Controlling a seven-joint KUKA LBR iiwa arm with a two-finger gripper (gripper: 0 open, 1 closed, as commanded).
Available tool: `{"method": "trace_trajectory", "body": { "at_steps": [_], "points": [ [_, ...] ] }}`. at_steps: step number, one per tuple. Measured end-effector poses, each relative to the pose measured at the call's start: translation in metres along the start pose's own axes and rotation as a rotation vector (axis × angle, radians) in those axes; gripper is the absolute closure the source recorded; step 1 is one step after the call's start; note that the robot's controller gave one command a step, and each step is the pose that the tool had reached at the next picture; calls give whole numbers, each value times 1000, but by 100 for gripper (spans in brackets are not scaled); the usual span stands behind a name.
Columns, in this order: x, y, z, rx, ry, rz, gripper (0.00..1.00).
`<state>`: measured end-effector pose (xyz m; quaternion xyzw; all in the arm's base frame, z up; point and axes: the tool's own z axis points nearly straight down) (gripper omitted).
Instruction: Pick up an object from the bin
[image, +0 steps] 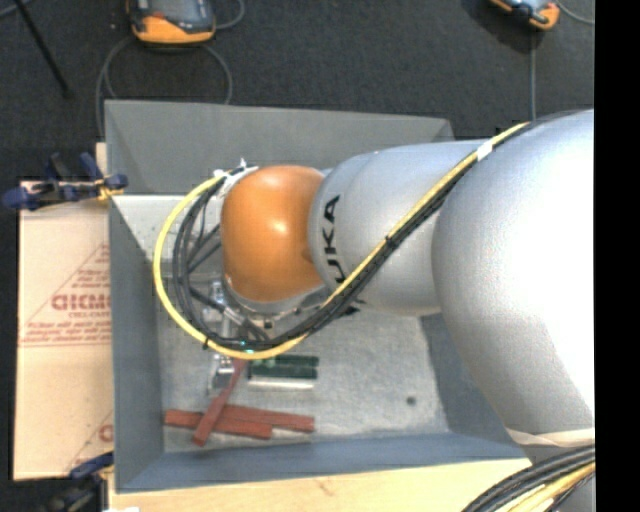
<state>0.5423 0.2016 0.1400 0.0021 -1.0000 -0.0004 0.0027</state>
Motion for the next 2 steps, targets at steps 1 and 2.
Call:
{"method": "trace_trajectory", "body": {
  "at_steps": [1, 2],
  "points": [
    [-2, -1, -4, -2, -7, 4, 0],
    [20, 0, 27, -2, -8, -11, 100]
  ]
}}
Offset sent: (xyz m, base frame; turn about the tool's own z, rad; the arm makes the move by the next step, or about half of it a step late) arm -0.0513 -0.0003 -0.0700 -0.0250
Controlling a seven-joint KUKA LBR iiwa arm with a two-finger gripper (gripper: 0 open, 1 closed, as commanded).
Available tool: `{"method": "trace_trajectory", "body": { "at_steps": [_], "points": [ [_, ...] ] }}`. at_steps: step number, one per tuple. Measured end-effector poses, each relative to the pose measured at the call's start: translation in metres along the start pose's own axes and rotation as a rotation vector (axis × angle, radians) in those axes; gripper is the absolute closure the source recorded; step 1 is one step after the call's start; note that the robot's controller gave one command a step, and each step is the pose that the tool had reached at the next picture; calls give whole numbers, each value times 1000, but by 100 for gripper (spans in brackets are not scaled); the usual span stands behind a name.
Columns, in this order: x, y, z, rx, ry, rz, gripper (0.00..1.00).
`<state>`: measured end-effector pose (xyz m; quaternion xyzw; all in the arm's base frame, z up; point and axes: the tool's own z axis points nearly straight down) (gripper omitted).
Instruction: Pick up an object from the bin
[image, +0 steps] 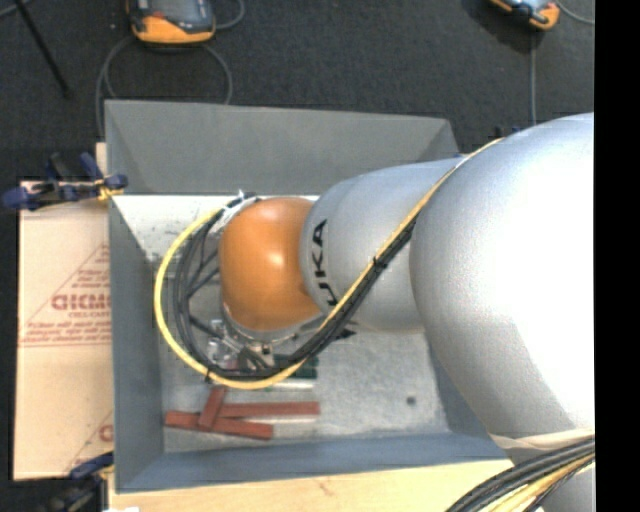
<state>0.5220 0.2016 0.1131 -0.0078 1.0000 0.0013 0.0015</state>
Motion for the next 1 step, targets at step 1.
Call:
{"method": "trace_trajectory", "body": {
  "at_steps": [1],
  "points": [
    [0, 0, 0, 0, 1, 2, 0]
  ]
}}
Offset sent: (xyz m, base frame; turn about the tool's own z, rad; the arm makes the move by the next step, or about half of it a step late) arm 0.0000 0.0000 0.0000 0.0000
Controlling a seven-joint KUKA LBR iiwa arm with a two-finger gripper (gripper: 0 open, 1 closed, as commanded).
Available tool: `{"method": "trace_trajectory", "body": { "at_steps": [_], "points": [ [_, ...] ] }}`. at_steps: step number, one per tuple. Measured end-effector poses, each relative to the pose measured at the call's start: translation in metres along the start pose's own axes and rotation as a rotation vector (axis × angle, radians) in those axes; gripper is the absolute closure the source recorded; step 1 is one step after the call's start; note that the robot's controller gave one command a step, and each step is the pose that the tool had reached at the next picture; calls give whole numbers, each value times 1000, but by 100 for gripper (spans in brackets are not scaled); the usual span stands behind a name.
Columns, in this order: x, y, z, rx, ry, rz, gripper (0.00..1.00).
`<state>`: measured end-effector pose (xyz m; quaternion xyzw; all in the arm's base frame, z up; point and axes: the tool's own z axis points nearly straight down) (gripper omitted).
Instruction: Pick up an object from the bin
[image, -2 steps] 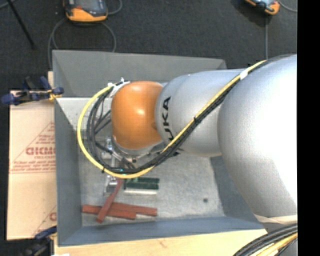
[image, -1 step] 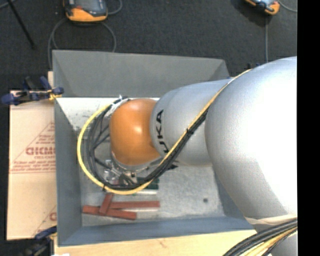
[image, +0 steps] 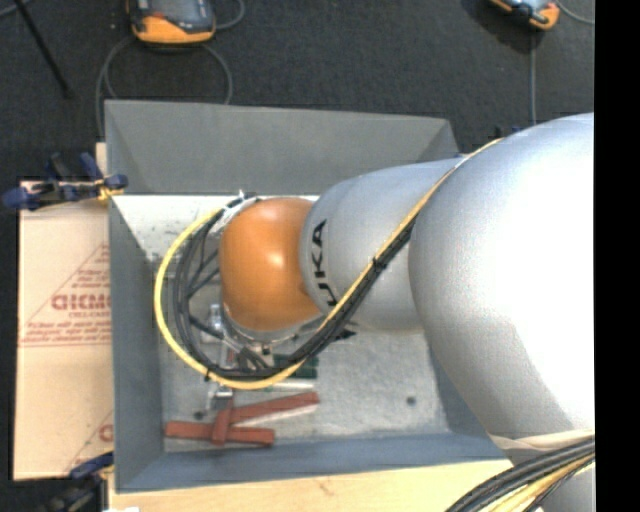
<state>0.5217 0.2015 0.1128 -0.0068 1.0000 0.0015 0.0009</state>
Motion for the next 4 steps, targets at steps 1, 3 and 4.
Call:
{"method": "trace_trajectory", "body": {
  "at_steps": [1, 3, 4],
  "points": [
    [0, -1, 0, 0, 0, 3, 100],
    [0, -1, 0, 1, 0, 5, 0],
    [0, -1, 0, 0, -1, 6, 0]
  ]
}}
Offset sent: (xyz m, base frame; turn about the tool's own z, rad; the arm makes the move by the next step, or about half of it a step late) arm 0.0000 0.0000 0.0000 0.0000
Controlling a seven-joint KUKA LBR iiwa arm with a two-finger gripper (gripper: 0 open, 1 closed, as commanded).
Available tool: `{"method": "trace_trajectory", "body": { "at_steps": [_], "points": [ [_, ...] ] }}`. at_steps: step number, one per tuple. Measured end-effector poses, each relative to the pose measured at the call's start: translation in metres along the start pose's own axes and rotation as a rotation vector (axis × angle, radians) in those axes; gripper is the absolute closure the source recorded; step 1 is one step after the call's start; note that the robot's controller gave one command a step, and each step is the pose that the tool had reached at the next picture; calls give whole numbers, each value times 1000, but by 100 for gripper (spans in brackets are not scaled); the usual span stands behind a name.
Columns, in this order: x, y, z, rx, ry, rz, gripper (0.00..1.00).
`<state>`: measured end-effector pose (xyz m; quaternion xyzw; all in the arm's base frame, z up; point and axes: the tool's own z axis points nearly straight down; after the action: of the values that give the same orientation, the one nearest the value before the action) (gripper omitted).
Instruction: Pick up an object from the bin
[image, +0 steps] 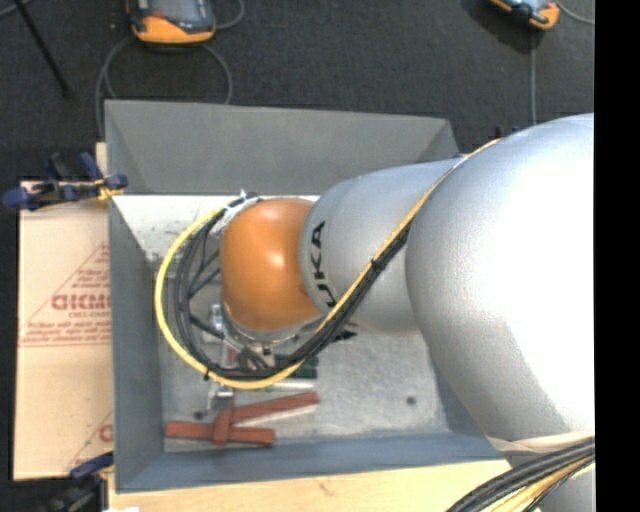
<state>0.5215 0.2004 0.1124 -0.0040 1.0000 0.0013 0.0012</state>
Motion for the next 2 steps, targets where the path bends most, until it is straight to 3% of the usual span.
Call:
{"method": "trace_trajectory", "body": {
  "at_steps": [1, 2],
  "points": [
    [4, -3, 2, 0, 0, 7, 0],
    [-23, 14, -53, 4, 3, -102, 0]
  ]
}}
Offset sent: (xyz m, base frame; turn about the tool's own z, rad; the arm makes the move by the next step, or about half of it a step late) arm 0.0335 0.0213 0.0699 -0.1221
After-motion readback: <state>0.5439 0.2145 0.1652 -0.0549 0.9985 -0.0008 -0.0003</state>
